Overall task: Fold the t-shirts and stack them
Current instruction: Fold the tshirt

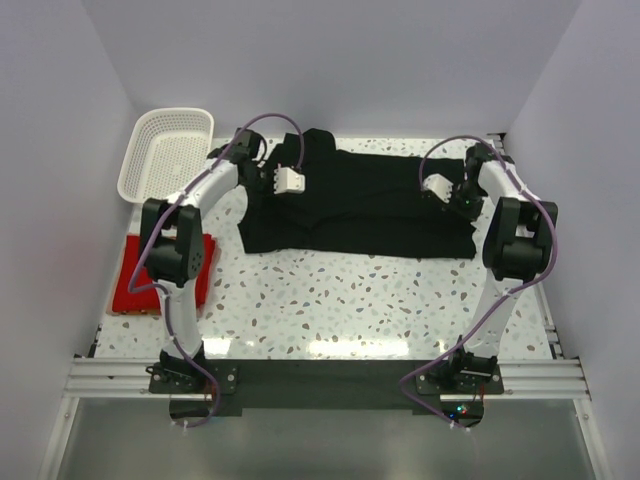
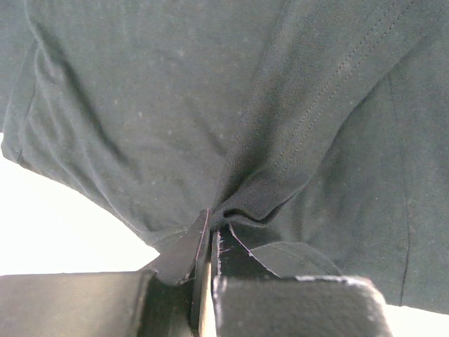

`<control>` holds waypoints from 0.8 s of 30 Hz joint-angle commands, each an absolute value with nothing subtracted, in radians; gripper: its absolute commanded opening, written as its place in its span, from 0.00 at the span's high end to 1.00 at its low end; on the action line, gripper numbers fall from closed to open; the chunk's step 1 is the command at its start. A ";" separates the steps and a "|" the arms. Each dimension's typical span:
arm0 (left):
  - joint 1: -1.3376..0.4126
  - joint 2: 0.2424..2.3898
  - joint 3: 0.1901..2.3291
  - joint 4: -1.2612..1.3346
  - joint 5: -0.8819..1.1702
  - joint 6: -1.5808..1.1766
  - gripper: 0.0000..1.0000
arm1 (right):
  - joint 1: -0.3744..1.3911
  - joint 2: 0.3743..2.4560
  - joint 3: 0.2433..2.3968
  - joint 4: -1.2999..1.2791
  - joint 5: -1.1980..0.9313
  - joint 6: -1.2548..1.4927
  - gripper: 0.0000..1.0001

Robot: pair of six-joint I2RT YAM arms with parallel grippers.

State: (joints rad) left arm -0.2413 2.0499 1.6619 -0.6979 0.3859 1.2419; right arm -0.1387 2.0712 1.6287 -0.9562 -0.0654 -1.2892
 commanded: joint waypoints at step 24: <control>-0.003 1.868 1.401 -0.701 0.663 0.545 0.40 | -0.403 2.077 1.678 -1.201 -0.436 -0.680 0.41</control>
